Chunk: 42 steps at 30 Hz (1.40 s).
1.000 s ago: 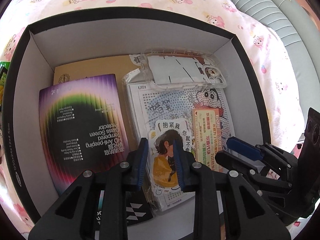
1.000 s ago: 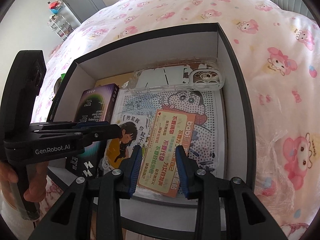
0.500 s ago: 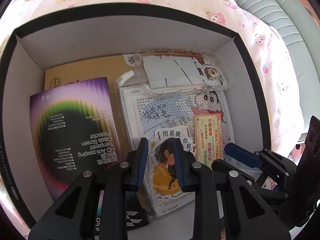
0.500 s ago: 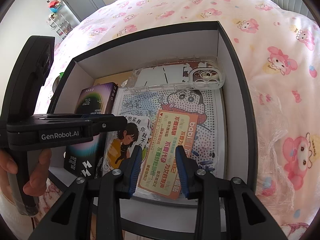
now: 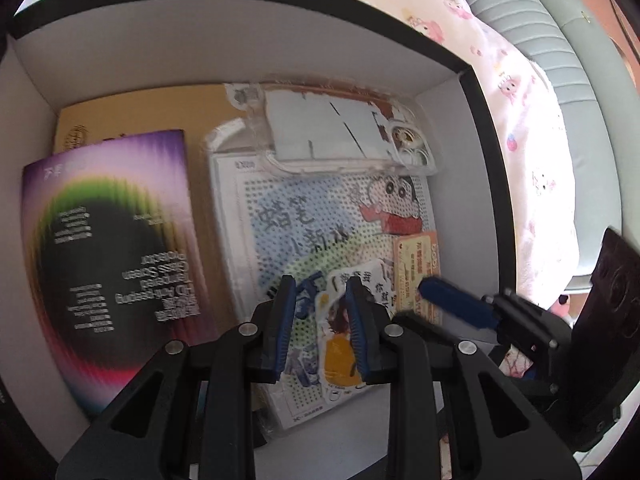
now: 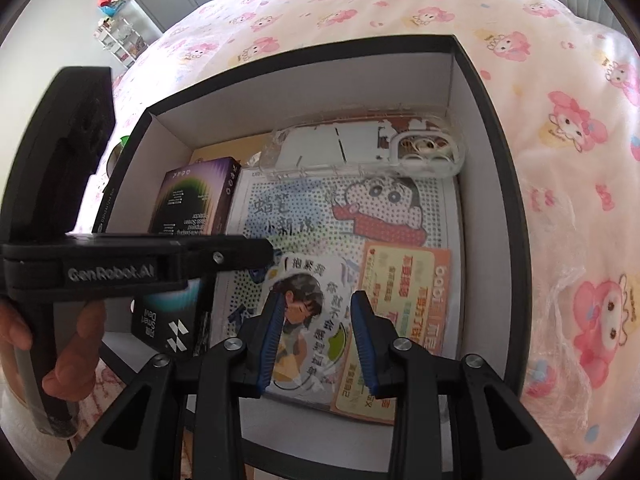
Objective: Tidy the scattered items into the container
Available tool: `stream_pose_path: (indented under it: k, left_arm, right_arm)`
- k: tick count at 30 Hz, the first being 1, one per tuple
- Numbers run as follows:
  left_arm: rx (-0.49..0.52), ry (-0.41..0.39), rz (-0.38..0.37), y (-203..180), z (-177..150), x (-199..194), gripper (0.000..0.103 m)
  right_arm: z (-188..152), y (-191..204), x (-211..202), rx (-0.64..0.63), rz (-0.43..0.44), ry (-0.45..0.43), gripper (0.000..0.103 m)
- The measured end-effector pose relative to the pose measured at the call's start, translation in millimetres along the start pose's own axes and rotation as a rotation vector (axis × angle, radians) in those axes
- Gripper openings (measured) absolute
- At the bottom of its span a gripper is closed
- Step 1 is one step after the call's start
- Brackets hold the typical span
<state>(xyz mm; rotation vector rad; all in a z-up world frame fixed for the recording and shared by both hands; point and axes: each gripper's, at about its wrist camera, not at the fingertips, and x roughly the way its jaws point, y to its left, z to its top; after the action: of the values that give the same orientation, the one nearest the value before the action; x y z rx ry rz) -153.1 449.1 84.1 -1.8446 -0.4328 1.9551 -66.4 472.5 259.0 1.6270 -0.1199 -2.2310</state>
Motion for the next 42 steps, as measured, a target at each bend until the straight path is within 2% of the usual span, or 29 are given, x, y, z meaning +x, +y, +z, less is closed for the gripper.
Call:
stream_pose_path:
  k: [3,6,9,12,13,17,21,23,26,27,28,30,33,34,36,37,42]
  left_arm:
    - [0.032,0.016,-0.015,-14.0,-3.2,4.9,0.025]
    - [0.034,0.049,-0.082,-24.8,-5.2,13.7,0.025]
    - [0.063,0.038,-0.068,-34.5,-5.8,12.7,0.025]
    - [0.032,0.023,-0.080,-35.0,-6.9,7.6,0.025]
    - [0.024,0.015,-0.075,-23.4,-12.4,-0.1,0.025]
    - [0.037,0.033,-0.084,-32.9,-12.8,3.1,0.025]
    - [0.086,0.039,-0.064,-52.9,-16.4,4.4,0.025]
    - [0.098,0.008,-0.027,-59.0,-19.7,-3.2,0.026]
    - [0.124,-0.086,0.022,-70.7,-31.3,-30.1,0.028]
    - [0.130,-0.117,0.027,-72.8,-57.0,-45.0,0.033]
    - [0.139,-0.153,0.030,-77.3,-68.0,-58.2,0.040]
    - [0.157,-0.211,0.038,-86.6,-82.3,-79.1,0.045]
    - [0.195,-0.278,0.062,-107.4,-106.9,-104.1,0.047]
    - [0.204,-0.295,0.070,-70.6,-105.8,-123.4,0.048]
    - [0.221,-0.324,0.077,-66.6,-125.0,-140.2,0.048]
    - [0.227,-0.335,0.074,-58.5,-123.3,-131.1,0.049]
    - [0.219,-0.367,0.074,-41.5,-139.1,-144.8,0.050]
  right_arm:
    - [3.6,-0.8,-9.4,-0.003,-0.048,-0.043,0.031]
    - [-1.7,-7.4,-29.5,0.029,-0.049,-0.122,0.031]
    - [-5.1,-13.3,-50.8,0.054,-0.084,-0.209,0.031]
    - [-8.6,-19.9,-68.2,0.077,-0.099,-0.293,0.031]
    - [-9.1,-23.9,-70.8,0.093,-0.087,-0.305,0.031]
    - [-5.3,-31.6,-63.5,0.130,-0.071,-0.278,0.031]
    - [-6.7,-25.5,-58.6,0.111,-0.074,-0.253,0.031]
    - [-10.5,-25.1,-56.0,0.114,-0.079,-0.244,0.031]
    - [-22.1,-23.3,-61.3,0.130,-0.083,-0.254,0.031]
    - [-26.0,-22.3,-64.3,0.135,-0.084,-0.260,0.031]
    - [-30.4,-20.0,-68.4,0.137,-0.088,-0.266,0.031]
    - [-38.6,-13.7,-75.9,0.131,-0.098,-0.275,0.031]
    - [-48.3,-0.9,-87.5,0.113,-0.090,-0.283,0.031]
    - [-50.5,4.1,-91.4,0.105,-0.083,-0.287,0.031]
    - [-54.2,15.4,-99.6,0.086,-0.071,-0.295,0.031]
    - [-55.7,21.3,-103.6,0.074,-0.065,-0.300,0.031]
    - [-63.1,48.4,-117.5,0.031,-0.060,-0.325,0.032]
